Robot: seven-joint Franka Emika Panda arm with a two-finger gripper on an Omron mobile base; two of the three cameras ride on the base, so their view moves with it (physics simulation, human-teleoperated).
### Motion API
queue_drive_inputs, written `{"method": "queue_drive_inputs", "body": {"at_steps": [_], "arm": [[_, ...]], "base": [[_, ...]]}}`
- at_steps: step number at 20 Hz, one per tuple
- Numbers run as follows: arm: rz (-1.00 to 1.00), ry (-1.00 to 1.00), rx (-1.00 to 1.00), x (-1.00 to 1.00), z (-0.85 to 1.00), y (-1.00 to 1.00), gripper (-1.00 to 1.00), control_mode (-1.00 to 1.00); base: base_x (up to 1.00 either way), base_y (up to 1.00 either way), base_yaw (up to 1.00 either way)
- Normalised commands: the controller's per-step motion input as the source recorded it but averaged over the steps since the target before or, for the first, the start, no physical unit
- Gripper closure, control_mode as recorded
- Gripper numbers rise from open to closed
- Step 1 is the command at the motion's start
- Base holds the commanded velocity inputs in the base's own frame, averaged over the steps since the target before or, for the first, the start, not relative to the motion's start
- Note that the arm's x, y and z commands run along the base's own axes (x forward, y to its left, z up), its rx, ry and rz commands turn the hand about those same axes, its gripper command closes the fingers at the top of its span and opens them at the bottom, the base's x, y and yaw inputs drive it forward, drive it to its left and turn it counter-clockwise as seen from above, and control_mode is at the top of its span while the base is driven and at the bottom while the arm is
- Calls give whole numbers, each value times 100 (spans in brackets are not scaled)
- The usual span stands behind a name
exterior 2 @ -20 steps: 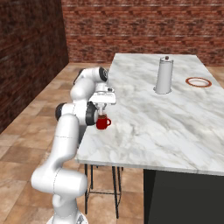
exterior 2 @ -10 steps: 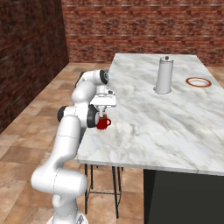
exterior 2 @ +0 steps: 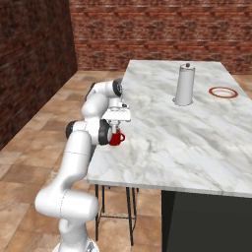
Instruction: Pick up the marshmallow and place it in the cup of hot chocolate on the dining counter.
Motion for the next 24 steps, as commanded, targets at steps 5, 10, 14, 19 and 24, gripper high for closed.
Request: {"method": "queue_drive_inputs", "body": {"at_steps": [5,10,14,19,24], "arm": [[0,0,0,10,-14,0,100,-100],[0,0,0,9,-18,0,100,-100],[0,0,0,9,-6,0,-100,-100],[0,0,0,1,-2,1,-100,-100],[0,0,0,-1,0,0,-100,-100]], "base": [[0,0,0],[0,0,0],[0,0,0],[0,0,0],[0,0,0]]}}
